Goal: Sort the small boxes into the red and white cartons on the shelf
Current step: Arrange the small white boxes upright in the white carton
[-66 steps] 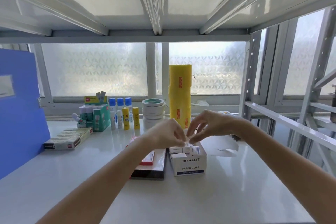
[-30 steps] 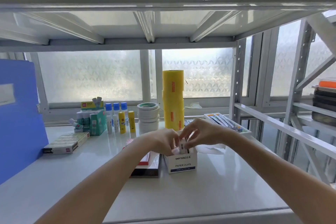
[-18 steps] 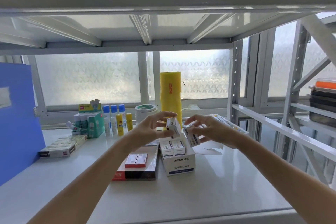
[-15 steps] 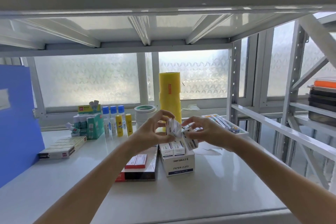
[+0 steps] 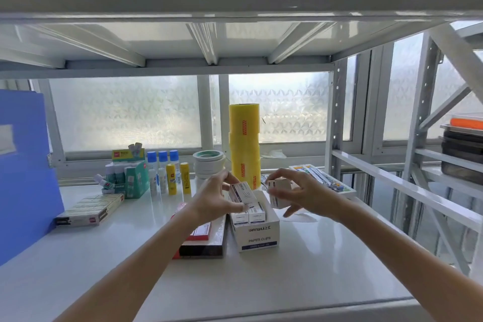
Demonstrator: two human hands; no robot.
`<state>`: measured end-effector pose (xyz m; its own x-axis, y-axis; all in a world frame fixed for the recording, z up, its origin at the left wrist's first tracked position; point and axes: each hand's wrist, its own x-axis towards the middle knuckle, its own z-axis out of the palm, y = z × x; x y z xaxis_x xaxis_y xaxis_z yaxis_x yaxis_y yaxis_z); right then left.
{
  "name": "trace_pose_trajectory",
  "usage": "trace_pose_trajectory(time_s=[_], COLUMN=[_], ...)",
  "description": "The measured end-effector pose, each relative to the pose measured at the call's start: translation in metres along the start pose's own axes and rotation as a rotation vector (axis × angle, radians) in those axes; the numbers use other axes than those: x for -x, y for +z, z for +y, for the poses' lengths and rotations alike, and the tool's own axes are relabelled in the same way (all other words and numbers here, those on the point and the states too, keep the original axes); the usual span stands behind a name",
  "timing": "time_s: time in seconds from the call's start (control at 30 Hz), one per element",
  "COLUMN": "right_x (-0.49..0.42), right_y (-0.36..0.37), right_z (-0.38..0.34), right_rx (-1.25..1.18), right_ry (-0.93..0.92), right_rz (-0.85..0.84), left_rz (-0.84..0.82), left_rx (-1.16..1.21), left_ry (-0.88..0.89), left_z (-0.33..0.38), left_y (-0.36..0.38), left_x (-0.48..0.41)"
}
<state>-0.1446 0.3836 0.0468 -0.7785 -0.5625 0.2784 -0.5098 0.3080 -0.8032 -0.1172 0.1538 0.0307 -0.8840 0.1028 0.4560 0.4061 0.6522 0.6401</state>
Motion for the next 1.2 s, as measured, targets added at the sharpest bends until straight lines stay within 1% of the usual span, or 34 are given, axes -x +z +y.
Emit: trace_pose_trajectory(time_s=[0.07, 0.13, 0.17, 0.27, 0.3, 0.37, 0.4, 0.47, 0.53, 0.6, 0.7, 0.77, 0.87, 1.0, 1.1, 1.2], right_x=[0.003, 0.003, 0.002, 0.002, 0.002, 0.002, 0.003, 0.002, 0.002, 0.004, 0.005, 0.006, 0.01, 0.024, 0.036, 0.053], right_y=[-0.003, -0.002, -0.001, 0.004, 0.004, 0.004, 0.005, 0.006, 0.009, 0.011, 0.014, 0.018, 0.017, 0.019, 0.023, 0.022], right_z=[0.004, 0.01, 0.011, 0.005, 0.005, 0.005, 0.005, 0.01, 0.014, 0.017, 0.026, 0.032, 0.039, 0.047, 0.053, 0.062], right_rx=[0.131, 0.279, 0.278, 0.053, 0.016, 0.047, 0.089, 0.176, 0.251, 0.317, 0.385, 0.337, 0.278, 0.195, 0.155, 0.241], right_ry=[0.01, 0.005, -0.009, -0.035, -0.051, -0.124, -0.163, -0.218, -0.24, -0.218, -0.149, -0.147, -0.12, 0.042, 0.056, 0.036], right_rz=[-0.046, -0.047, -0.037, -0.003, 0.023, 0.137, 0.211, 0.303, 0.357, 0.372, 0.27, 0.21, 0.187, 0.098, 0.04, 0.013], left_rz=[-0.011, -0.044, -0.055, -0.061, -0.062, -0.081, -0.108, -0.214, -0.343, -0.424, -0.44, -0.435, -0.428, -0.408, -0.384, -0.374], left_rx=[-0.035, -0.035, -0.027, -0.01, -0.012, -0.025, -0.033, -0.057, -0.129, -0.235, -0.366, -0.452, -0.543, -0.526, -0.517, -0.552], left_ry=[0.01, -0.003, -0.016, -0.045, -0.053, -0.076, -0.091, -0.125, -0.161, -0.19, -0.231, -0.246, -0.248, -0.251, -0.229, -0.213], left_z=[-0.002, -0.005, -0.005, -0.002, -0.001, 0.002, 0.003, 0.006, 0.009, 0.01, 0.013, 0.016, 0.015, 0.011, 0.006, 0.005], left_y=[0.0, 0.0, 0.0, 0.001, 0.0, 0.0, -0.001, -0.001, 0.001, 0.005, 0.014, 0.019, 0.025, 0.027, 0.028, 0.029], left_x=[-0.002, -0.003, -0.003, -0.002, -0.002, -0.003, -0.004, -0.006, -0.007, -0.009, -0.012, -0.013, -0.016, -0.017, -0.016, -0.015])
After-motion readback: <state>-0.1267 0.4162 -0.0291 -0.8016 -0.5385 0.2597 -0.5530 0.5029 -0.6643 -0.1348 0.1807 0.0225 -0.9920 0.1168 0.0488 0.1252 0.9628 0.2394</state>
